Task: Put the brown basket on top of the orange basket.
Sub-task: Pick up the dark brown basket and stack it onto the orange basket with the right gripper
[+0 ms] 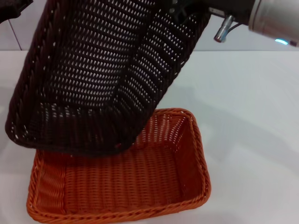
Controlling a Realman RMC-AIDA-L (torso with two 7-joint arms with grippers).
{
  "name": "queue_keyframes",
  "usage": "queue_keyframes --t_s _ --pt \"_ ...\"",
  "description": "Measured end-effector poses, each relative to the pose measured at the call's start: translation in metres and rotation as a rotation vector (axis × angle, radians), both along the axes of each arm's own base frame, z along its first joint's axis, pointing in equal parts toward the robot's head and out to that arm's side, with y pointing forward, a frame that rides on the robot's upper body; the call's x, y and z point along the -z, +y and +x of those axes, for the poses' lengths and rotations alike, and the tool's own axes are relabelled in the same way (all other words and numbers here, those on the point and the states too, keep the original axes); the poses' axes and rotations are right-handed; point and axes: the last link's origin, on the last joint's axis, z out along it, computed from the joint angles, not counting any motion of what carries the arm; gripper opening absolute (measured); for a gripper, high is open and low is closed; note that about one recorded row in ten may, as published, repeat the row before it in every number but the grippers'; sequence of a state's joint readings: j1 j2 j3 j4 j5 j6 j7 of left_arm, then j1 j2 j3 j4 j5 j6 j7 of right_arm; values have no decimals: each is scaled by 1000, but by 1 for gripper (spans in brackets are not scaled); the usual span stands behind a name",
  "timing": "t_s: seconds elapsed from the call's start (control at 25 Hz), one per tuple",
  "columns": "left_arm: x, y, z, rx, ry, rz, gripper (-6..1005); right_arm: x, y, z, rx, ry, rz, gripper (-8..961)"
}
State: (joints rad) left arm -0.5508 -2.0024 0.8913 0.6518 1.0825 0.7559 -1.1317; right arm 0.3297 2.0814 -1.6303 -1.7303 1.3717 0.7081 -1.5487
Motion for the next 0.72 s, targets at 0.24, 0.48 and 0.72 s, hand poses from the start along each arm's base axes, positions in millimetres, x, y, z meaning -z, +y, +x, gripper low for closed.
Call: queue_keyframes --t_s 0.24,0.48,0.72 --pt "0 2 -3 -12 2 -8 797 7 -9 3 0 40 -2 147" --pt "-1 1 -6 -19 14 -3 797 -13 -12 24 37 189 -106 147" --pt "0 1 -6 -19 13 -5 797 -47 -10 64 83 381 -232 147"
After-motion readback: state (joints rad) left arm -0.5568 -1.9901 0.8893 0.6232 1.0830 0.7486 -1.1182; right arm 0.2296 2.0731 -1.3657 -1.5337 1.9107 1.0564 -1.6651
